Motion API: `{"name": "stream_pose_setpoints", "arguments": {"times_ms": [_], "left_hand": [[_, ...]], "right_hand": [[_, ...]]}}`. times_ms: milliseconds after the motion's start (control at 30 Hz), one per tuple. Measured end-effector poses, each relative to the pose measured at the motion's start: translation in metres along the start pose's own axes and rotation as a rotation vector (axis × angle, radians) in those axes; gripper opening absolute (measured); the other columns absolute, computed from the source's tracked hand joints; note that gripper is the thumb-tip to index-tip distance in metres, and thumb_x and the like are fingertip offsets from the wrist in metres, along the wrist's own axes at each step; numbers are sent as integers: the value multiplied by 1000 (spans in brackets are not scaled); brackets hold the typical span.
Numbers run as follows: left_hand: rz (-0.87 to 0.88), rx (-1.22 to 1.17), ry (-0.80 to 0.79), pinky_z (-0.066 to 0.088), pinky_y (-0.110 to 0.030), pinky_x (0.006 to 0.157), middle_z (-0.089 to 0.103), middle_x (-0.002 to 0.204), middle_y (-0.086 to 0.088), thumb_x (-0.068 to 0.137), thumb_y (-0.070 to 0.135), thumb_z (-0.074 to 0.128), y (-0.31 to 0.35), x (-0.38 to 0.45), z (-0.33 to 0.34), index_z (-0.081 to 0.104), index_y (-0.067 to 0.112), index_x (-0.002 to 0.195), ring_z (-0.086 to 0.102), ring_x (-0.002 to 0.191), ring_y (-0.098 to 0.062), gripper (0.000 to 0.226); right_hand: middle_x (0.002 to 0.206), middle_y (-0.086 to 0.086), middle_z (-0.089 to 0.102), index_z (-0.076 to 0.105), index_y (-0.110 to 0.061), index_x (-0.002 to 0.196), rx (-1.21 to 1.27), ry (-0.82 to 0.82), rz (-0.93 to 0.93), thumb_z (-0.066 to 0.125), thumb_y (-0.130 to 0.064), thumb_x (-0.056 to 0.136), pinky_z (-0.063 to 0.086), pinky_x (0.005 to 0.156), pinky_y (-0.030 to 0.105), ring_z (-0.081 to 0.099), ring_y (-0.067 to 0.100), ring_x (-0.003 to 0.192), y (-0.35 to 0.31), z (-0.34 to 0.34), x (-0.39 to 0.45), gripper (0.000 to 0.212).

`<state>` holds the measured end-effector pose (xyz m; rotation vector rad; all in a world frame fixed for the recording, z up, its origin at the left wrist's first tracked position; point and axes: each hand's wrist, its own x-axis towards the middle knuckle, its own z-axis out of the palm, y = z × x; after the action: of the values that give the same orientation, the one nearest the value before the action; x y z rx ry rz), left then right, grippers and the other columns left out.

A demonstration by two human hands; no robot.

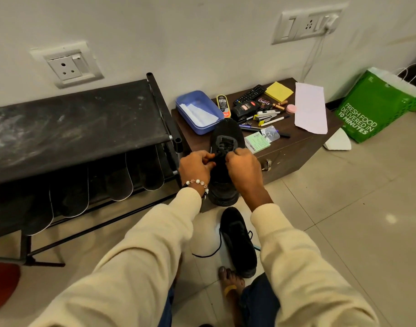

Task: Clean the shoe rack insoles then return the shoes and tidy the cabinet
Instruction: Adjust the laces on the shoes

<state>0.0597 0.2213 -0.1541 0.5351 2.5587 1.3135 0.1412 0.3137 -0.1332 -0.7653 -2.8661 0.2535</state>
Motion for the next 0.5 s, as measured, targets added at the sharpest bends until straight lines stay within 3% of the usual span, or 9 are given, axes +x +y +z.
{"name": "stream_pose_setpoints", "arguments": {"times_ms": [67,133,267,433,500], "left_hand": [[12,18,8,50,-22,79,75,88,-1,80,14,73,2,0,1,76,21,97,67,82,-16,19],[21,32,21,48,-20,76,74,87,-2,82,12,69,1,0,1,76,20,96,67,80,-17,17],[-4,-24,-12,49,-20,80,75,89,-3,77,12,77,-2,1,-1,77,20,98,68,84,-15,22],[-8,-12,-4,53,-25,82,75,87,-1,77,16,77,0,-1,3,77,23,98,68,83,-15,22],[-14,-23,-11,52,-24,82,75,86,-2,76,15,78,-1,0,2,77,22,98,68,83,-15,23]], "right_hand": [[117,12,56,58,-7,118,-153,-72,-188,54,-15,93,47,92,47,48,28,112,-8,-5,2,27],[116,10,57,60,-10,117,-179,-176,-231,54,-15,93,39,99,56,48,29,112,-17,-8,7,26],[114,11,61,62,-16,116,-286,-416,-111,52,-11,93,38,103,48,54,31,109,-14,-14,17,25],[115,19,59,59,-3,116,-244,-493,-138,44,-4,95,40,101,48,56,35,107,-14,-17,19,26],[116,19,59,62,-5,116,-82,-498,-89,47,-1,92,41,99,44,54,34,108,-9,-19,18,28]]}}
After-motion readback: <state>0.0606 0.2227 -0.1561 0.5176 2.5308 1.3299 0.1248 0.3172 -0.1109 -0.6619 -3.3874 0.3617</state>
